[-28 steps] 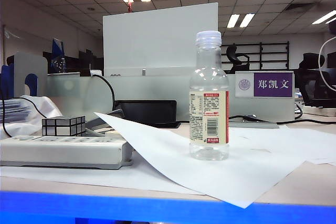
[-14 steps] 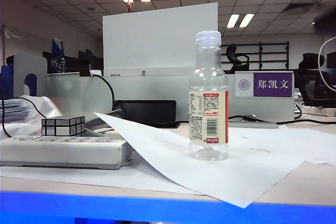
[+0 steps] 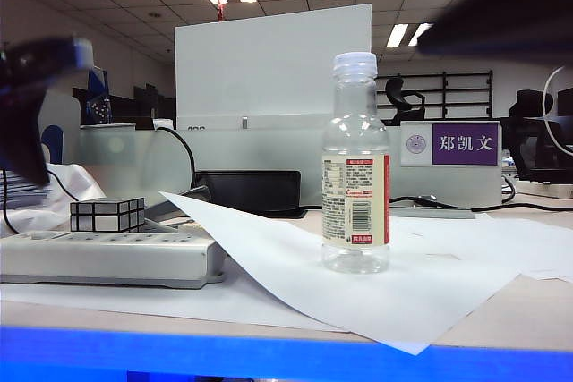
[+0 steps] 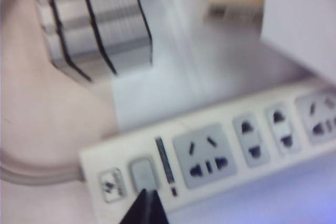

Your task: Press the button on the power strip.

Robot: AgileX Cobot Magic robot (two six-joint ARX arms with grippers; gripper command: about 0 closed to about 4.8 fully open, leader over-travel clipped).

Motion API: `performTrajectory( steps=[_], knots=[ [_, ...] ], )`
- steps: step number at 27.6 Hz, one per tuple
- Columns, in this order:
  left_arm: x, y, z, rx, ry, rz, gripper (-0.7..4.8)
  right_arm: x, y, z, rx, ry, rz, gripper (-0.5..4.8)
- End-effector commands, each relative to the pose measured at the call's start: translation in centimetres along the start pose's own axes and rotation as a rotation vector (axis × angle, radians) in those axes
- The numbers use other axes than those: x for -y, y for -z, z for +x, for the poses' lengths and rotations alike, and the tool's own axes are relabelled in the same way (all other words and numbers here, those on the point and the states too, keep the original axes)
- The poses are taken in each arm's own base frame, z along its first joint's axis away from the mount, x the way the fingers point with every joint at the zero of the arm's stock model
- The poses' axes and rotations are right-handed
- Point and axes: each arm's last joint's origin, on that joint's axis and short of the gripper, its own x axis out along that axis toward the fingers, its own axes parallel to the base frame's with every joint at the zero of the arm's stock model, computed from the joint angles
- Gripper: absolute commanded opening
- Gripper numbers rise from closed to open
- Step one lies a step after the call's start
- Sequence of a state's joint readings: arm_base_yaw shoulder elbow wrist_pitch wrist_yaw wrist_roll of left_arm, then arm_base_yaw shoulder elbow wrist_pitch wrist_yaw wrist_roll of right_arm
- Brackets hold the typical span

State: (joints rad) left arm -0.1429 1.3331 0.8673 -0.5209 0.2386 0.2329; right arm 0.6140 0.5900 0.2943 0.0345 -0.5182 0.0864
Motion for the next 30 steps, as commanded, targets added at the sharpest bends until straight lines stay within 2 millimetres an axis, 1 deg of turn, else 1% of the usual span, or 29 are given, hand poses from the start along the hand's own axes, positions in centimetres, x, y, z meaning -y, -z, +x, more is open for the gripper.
performTrajectory(
  steps=[1,5,8,16,22,25,30],
  knots=[
    [-0.1,0.3,0.6,-0.058,-0.005,-0.006,-0.05,-0.3,-1.6,1.4,0.005,-0.026,-0.063,0.04],
    [0.0,0.3,0.6,-0.06,0.0,0.008,-0.05,-0.4,-2.3,2.6,-0.023,-0.04,-0.083,0.03],
    [0.0,0.3,0.6,-0.061,0.001,0.009,-0.05,-0.3,-2.4,3.2,-0.019,-0.05,-0.087,0.03],
    [0.0,0.2,0.5,-0.062,0.004,0.01,-0.05,-0.2,-2.3,3.6,-0.019,-0.053,-0.088,0.03],
    [0.0,-0.7,-0.2,-0.083,0.032,0.007,-0.05,-0.2,-2.4,3.6,-0.016,-0.055,-0.09,0.03],
    [-0.2,-1.3,0.1,-0.17,0.057,-0.012,-0.05,-0.2,-2.4,3.6,-0.015,-0.055,-0.09,0.04],
    [-0.7,-3.2,0.5,-0.272,0.084,-0.039,-0.05,-0.2,-2.4,3.6,-0.016,-0.056,-0.089,0.04]
  ],
)
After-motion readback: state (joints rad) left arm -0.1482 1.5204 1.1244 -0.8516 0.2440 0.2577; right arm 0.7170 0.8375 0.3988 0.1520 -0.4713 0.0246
